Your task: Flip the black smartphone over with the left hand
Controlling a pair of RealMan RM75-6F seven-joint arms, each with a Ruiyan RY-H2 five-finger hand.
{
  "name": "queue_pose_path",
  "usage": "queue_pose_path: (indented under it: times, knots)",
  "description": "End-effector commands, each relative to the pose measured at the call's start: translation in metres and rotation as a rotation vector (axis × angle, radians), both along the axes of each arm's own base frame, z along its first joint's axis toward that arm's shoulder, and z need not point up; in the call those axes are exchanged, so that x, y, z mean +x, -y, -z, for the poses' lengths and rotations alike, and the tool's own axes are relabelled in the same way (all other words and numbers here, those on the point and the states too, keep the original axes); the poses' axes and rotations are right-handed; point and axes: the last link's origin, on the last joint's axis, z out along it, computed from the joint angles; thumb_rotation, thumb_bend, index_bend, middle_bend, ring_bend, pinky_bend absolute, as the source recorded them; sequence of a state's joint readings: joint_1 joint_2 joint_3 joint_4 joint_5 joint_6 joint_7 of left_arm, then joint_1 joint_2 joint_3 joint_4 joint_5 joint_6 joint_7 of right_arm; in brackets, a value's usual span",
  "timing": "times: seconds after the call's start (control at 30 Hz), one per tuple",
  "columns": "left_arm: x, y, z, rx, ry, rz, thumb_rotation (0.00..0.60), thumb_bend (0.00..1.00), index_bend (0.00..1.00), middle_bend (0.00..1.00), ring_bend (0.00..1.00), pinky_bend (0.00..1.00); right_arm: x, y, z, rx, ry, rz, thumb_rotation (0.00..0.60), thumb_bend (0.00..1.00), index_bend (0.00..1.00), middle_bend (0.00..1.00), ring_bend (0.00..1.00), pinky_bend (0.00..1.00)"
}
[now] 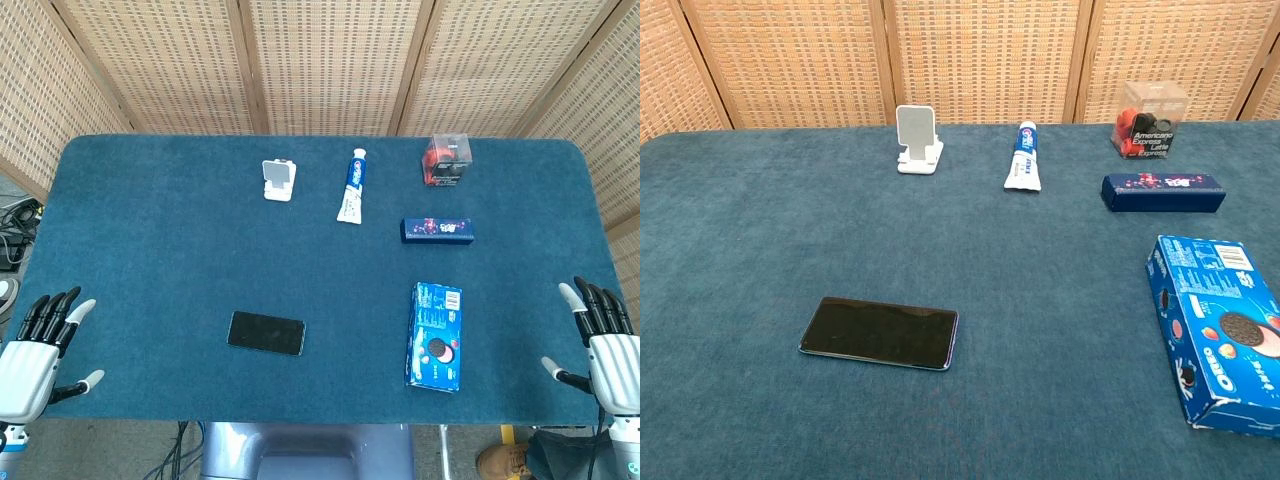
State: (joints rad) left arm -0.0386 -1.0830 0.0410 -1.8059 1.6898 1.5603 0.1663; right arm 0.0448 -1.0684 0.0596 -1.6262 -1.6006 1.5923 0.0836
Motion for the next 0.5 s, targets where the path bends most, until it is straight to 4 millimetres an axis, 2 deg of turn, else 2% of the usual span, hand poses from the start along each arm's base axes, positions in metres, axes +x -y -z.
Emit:
queue_pose_path:
  times: [0.03, 0.2, 0.37, 0.43, 0.5]
  knots:
    - [0.000, 0.000, 0.000, -0.002, 0.004, -0.003, 0.600, 0.00, 0.00, 0.00, 0.00, 0.00, 0.000, 0.000, 0.000, 0.004, 0.002, 0.002, 0.600, 0.00, 0.04, 0.00, 0.00, 0.00]
    - [0.003, -0.002, 0.001, -0.011, 0.013, 0.006, 0.600, 0.00, 0.00, 0.00, 0.00, 0.00, -0.001, 0.000, -0.001, 0.006, 0.009, 0.007, 0.600, 0.00, 0.04, 0.00, 0.00, 0.00]
    - [0.008, -0.005, 0.019, -0.086, -0.011, 0.041, 0.600, 0.00, 0.00, 0.00, 0.00, 0.00, 0.000, -0.001, -0.002, 0.004, 0.019, 0.006, 0.600, 0.00, 0.04, 0.00, 0.00, 0.00]
    - [0.014, -0.010, 0.031, -0.121, -0.011, 0.082, 0.600, 0.09, 0.00, 0.00, 0.00, 0.00, -0.001, 0.000, -0.002, 0.006, 0.021, 0.007, 0.600, 0.00, 0.04, 0.00, 0.00, 0.00]
    - [0.027, -0.018, 0.051, -0.173, 0.013, 0.169, 0.600, 0.18, 0.00, 0.00, 0.00, 0.00, -0.001, 0.000, -0.001, 0.009, 0.023, 0.008, 0.600, 0.00, 0.04, 0.00, 0.00, 0.00]
